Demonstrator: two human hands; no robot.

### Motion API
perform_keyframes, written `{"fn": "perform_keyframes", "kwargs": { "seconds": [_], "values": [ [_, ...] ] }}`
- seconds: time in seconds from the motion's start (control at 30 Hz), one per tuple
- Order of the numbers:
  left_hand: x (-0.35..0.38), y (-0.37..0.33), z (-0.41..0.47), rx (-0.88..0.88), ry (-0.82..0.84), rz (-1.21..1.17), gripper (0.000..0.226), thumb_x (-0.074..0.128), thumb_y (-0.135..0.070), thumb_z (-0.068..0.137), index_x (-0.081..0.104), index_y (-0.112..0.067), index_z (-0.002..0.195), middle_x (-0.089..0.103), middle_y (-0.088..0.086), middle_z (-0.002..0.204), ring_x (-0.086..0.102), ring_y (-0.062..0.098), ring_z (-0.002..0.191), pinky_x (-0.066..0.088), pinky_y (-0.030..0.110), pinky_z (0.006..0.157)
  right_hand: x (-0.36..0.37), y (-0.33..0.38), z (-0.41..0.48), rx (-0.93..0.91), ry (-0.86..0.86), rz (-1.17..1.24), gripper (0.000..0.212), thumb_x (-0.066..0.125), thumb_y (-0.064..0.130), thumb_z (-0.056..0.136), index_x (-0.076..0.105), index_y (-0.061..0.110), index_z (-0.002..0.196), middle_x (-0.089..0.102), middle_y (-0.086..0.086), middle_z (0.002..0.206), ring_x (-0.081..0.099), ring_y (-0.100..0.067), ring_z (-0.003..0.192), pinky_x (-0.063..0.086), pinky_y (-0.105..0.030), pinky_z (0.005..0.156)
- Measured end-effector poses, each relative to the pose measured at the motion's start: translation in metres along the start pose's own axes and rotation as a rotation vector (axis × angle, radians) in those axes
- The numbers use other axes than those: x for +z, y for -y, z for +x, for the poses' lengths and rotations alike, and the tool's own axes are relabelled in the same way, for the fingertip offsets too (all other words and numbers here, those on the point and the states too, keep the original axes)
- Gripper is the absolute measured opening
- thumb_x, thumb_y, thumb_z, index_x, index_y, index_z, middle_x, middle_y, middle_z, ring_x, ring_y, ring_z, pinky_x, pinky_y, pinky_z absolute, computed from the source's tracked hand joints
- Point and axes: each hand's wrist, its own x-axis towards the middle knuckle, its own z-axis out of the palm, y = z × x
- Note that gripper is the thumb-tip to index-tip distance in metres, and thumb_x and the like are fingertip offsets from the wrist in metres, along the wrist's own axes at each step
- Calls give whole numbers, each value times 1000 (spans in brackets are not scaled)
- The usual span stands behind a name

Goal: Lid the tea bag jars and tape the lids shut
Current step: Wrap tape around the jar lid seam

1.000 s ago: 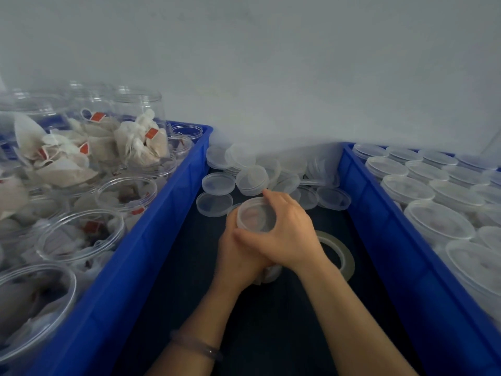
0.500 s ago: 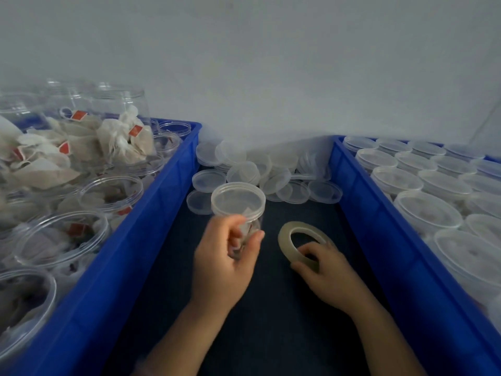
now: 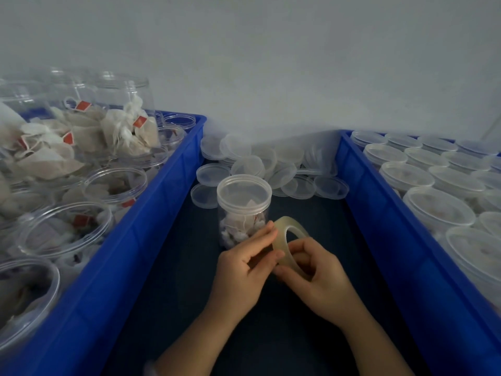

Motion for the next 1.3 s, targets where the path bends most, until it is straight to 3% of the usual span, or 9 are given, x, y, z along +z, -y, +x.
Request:
{"fn": "perform_keyframes", "kwargs": {
  "seconds": [0.13,0.3,0.43,0.53,0.7,0.83,0.97,1.2,1.3],
  "values": [
    [-1,5,-2,-9,-70,-46,25,72,-2,76,72,-13,99,64,-13,115,61,-3,108,48,13,89,-2,-3,-2,36,31,14,23,73,24,80,61,25,100,73,10,87,69,-7,75,53,-19,67],
    [2,4,-2,152,-115,243,5,65,-15,83,67,-14,87,61,-11,92,60,-1,87,47,10,77,0,-4,0,30,3,-21,28,74,32,76,61,27,100,71,14,91,68,-2,81,53,-18,71],
    [2,1,-1,-59,115,272,21,50,-18,96,45,-33,82,49,-11,86,52,-2,80,43,11,68,0,-5,0,32,27,-40,28,73,35,77,61,28,102,72,15,91,68,-1,83,55,-21,72],
    [-4,2,-4,-187,267,134,15,43,-28,98,48,-32,84,55,-8,84,56,1,78,48,18,70,-3,-7,3,48,-65,-75,31,73,42,73,61,29,98,71,15,85,67,0,76,54,-17,66],
    [-10,1,0,-326,247,-102,8,59,-32,90,57,-24,87,65,-11,81,60,1,74,49,15,68,-3,-8,3,37,-60,-132,30,70,44,72,55,41,98,69,20,87,65,7,84,54,-17,74],
    [-6,1,1,-217,112,-13,11,70,-24,82,59,-23,79,63,-16,74,59,-1,66,45,11,61,-1,-9,3,18,-103,-193,39,67,47,75,50,47,110,64,24,88,60,14,90,52,-11,73],
    [-1,1,3,-103,-86,22,6,68,-18,83,63,-18,81,68,-5,76,65,5,71,51,15,66,6,-2,10,-33,-224,-203,31,63,54,75,41,62,97,66,15,79,64,2,74,54,-19,60],
    [-8,-5,2,83,-103,113,8,70,-19,80,65,-12,81,65,-7,75,64,5,73,50,14,67,-5,3,17,-102,-121,-254,11,60,30,86,63,40,83,62,13,78,58,2,76,47,-14,65],
    [-25,-5,19,275,-343,364,36,71,-37,76,64,-9,96,59,3,101,55,11,96,41,14,86,-18,5,27,-94,-177,-331,7,61,26,90,63,32,86,57,18,77,54,5,75,41,-13,59]
  ]
}}
